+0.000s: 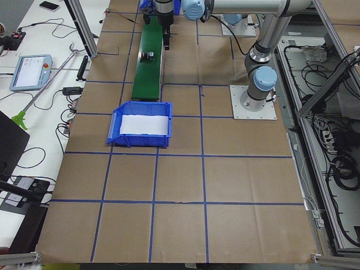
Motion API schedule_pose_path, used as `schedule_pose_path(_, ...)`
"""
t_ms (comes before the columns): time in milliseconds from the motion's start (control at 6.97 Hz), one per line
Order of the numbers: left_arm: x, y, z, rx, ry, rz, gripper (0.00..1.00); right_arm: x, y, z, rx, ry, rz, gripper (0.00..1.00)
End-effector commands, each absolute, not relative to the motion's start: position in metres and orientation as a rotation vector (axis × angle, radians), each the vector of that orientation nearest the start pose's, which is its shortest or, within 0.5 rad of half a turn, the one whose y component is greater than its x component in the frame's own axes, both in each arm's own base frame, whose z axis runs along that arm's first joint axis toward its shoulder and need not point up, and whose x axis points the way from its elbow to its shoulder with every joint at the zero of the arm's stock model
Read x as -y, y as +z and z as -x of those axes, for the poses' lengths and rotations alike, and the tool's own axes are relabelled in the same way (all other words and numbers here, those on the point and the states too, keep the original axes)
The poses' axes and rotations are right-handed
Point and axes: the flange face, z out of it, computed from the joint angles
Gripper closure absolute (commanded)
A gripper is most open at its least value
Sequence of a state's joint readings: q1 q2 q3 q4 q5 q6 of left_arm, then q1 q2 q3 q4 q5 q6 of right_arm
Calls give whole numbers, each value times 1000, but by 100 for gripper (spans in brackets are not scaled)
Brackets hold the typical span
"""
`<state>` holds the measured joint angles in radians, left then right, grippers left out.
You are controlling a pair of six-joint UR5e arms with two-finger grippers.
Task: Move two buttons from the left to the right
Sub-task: 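Carry the yellow button with the right gripper into the empty bin and release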
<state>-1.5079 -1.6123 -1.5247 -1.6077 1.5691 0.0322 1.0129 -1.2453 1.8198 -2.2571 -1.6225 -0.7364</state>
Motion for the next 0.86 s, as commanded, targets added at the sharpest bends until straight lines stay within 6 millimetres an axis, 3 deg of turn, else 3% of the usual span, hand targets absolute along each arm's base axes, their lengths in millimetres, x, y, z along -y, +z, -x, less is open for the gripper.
schedule_pose_path(0, 514, 487, 101, -3144, 48, 48, 1, 549, 238, 193, -3224, -71, 296, 97)
schedule_pose_path(430, 514, 487, 101, -3144, 46, 46, 1, 546, 220, 191, -3206, -17, 284, 91)
schedule_pose_path(717, 514, 487, 101, -3144, 46, 48, 1, 542, 216, 189, -3199, 3, 252, 1)
